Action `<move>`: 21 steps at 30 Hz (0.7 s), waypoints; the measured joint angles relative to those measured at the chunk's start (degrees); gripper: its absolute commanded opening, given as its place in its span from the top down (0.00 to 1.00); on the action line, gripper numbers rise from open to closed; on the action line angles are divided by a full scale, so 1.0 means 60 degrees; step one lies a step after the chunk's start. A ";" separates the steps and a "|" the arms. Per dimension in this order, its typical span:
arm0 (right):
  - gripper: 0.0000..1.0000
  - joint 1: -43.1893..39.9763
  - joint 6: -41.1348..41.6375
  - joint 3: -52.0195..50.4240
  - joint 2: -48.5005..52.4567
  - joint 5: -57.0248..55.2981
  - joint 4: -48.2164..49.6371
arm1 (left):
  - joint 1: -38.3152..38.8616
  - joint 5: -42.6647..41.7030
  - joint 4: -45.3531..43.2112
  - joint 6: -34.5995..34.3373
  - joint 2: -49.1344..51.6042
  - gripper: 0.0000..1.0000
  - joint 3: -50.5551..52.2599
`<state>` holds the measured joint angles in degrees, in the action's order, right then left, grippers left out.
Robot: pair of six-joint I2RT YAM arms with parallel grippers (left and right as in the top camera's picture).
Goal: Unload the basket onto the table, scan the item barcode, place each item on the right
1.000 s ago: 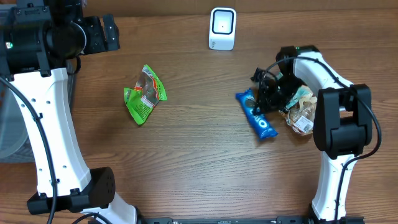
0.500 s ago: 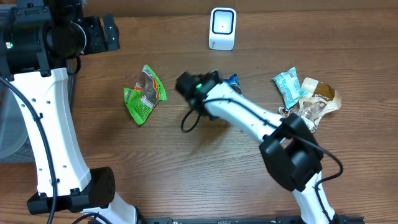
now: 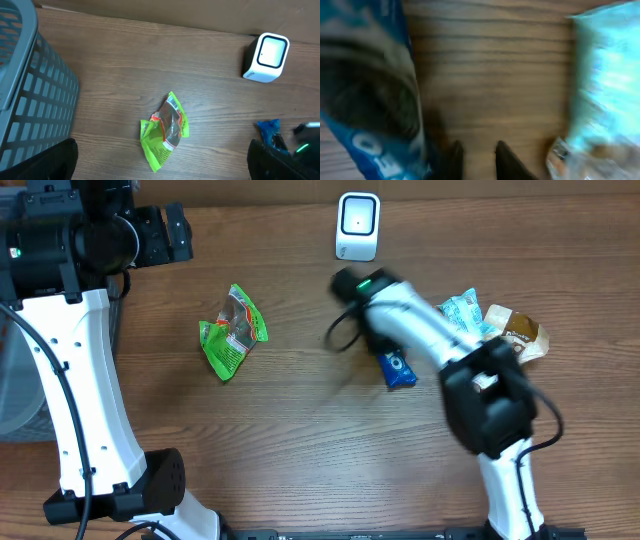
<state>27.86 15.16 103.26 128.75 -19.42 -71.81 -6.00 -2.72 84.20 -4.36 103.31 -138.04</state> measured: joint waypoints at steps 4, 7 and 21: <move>0.51 -0.1690 -0.1891 -0.0036 0.0000 0.3384 0.0459 | 0.0000 0.0000 0.0000 0.0000 0.0000 0.00 0.0000; 0.51 -0.2124 -0.3231 -0.0193 -0.0004 0.5406 0.0506 | 0.0000 0.0000 0.0007 -0.0004 0.0000 0.00 0.0000; 0.71 -0.2226 -0.3085 -0.1847 -0.0164 0.9245 0.3523 | 0.0000 0.0000 0.0004 0.0000 0.0000 0.00 0.0000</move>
<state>14.50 -3.36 92.18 127.76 36.05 -50.68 -6.00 -2.72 84.23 -4.36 103.31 -138.04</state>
